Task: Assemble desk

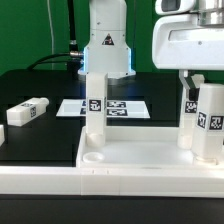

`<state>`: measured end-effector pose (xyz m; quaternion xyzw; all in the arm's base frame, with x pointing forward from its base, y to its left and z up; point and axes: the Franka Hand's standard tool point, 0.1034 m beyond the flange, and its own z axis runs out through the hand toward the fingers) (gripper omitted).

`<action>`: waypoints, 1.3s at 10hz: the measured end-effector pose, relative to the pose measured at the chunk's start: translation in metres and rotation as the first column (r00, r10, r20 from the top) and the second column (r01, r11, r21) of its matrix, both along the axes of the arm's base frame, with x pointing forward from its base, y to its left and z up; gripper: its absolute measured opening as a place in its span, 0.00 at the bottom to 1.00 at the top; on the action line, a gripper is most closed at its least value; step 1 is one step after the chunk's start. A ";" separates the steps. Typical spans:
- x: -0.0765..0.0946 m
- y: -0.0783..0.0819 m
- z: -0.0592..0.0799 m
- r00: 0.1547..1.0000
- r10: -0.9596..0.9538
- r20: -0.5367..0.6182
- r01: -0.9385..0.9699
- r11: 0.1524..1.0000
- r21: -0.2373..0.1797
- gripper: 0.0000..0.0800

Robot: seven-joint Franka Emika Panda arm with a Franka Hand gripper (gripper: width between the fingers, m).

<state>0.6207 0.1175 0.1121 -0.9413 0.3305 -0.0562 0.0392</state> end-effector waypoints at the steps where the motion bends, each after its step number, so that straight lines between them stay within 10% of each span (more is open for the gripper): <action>1: 0.001 0.000 0.001 0.993 0.116 0.002 -0.116 0.993 -0.035 0.81; 8: 0.000 -0.003 -0.003 0.814 0.581 -0.034 -0.580 0.805 -0.126 0.81; 13: 0.000 -0.005 -0.004 0.797 0.602 -0.040 -0.601 0.788 -0.135 0.36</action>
Offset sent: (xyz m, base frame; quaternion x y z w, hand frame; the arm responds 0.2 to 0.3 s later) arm 0.0047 0.0005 -0.0012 -0.0203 0.0065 -0.2405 0.9704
